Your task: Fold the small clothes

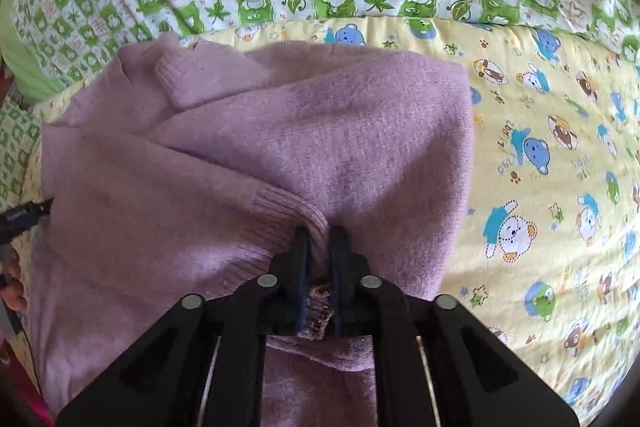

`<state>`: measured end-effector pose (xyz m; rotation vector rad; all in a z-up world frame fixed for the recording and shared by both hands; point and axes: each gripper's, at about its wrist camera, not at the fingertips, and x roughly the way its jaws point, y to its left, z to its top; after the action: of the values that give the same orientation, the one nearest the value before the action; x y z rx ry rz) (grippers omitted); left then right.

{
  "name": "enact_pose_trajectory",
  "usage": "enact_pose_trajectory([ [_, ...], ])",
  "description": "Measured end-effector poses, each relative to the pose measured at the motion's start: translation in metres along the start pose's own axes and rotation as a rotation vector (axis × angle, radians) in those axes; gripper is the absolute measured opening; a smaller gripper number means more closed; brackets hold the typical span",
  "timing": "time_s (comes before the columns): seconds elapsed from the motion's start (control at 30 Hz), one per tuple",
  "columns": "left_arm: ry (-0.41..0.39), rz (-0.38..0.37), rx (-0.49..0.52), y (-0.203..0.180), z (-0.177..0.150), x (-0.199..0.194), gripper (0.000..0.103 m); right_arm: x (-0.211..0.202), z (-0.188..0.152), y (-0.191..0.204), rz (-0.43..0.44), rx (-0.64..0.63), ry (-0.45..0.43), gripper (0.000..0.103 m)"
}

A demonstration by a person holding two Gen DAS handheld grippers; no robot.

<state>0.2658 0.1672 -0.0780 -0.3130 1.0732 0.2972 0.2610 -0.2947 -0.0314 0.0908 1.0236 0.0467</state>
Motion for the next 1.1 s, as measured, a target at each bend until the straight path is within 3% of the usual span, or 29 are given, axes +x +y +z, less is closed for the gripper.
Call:
enact_pose_trajectory([
  [0.13, 0.008, -0.008, 0.002, 0.006, -0.002, -0.010, 0.065, -0.018, 0.007, 0.001, 0.013, 0.025, -0.031, 0.030],
  [0.37, -0.010, -0.049, 0.003, 0.011, 0.000, -0.030, 0.063, -0.039, 0.062, 0.008, 0.063, -0.078, -0.128, 0.044],
  [0.53, -0.009, -0.054, 0.017, 0.001, 0.014, -0.027, 0.064, 0.000, 0.116, 0.016, 0.058, -0.250, -0.087, 0.053],
  [0.7, 0.012, -0.010, 0.036, -0.014, 0.024, -0.009, 0.064, 0.049, 0.129, 0.021, 0.058, -0.382, 0.092, 0.056],
  [0.8, 0.008, 0.021, 0.057, -0.021, 0.026, -0.006, 0.064, 0.056, 0.119, 0.028, 0.020, -0.485, 0.137, 0.006],
  [0.9, -0.004, 0.040, 0.071, -0.034, 0.027, -0.006, 0.063, 0.029, 0.126, 0.021, -0.033, -0.473, 0.024, 0.005],
  [0.97, -0.001, 0.050, 0.071, -0.037, 0.027, -0.003, 0.064, 0.015, 0.140, -0.002, -0.036, -0.344, -0.041, 0.005],
  [1.03, -0.007, 0.054, 0.070, -0.038, 0.026, -0.004, 0.064, 0.023, 0.142, -0.019, -0.038, -0.253, -0.017, 0.004],
  [1.1, -0.003, 0.052, 0.071, -0.036, 0.026, -0.002, 0.065, 0.036, 0.129, -0.019, -0.096, -0.278, 0.023, 0.004],
])
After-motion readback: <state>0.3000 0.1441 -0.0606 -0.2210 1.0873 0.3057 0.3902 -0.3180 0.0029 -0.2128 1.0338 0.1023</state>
